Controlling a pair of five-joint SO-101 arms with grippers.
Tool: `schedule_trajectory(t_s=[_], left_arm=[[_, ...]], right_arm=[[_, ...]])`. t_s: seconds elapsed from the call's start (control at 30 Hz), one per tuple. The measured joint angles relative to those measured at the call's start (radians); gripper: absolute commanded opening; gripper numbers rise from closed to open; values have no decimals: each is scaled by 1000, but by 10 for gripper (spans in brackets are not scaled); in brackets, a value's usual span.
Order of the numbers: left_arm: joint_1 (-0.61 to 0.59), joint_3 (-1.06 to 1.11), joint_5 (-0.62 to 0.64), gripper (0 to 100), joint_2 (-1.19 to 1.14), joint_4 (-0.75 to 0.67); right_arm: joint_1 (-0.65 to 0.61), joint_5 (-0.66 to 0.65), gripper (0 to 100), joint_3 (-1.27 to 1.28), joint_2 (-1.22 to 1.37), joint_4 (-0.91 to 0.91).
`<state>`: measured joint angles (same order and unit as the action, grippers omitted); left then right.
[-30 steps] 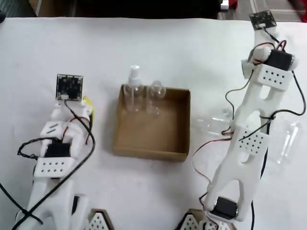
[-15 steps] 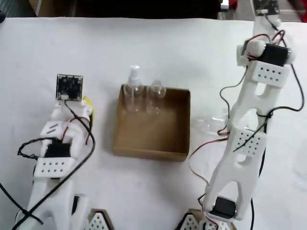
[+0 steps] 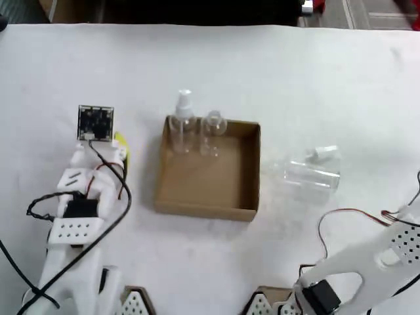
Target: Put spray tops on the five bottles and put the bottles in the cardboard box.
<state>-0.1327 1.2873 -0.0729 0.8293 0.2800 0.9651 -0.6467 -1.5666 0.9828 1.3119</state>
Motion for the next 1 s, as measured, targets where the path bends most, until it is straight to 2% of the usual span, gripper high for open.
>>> schedule_trajectory(t_s=[0.3, 0.43, 0.53, 0.67, 1.0], left_arm=[[0, 0, 0, 78, 0, 0], [0, 0, 0, 77, 0, 0], [0, 0, 0, 77, 0, 0], [0, 0, 0, 77, 0, 0], [0, 0, 0, 78, 0, 0]], right_arm=[[77, -172, 15, 9, 310, 0], [83, -187, 15, 6, 402, 38], [55, -187, 16, -41, 422, 135], [-23, -129, 16, -61, 425, 245], [-224, 74, 15, -68, 422, 376]])
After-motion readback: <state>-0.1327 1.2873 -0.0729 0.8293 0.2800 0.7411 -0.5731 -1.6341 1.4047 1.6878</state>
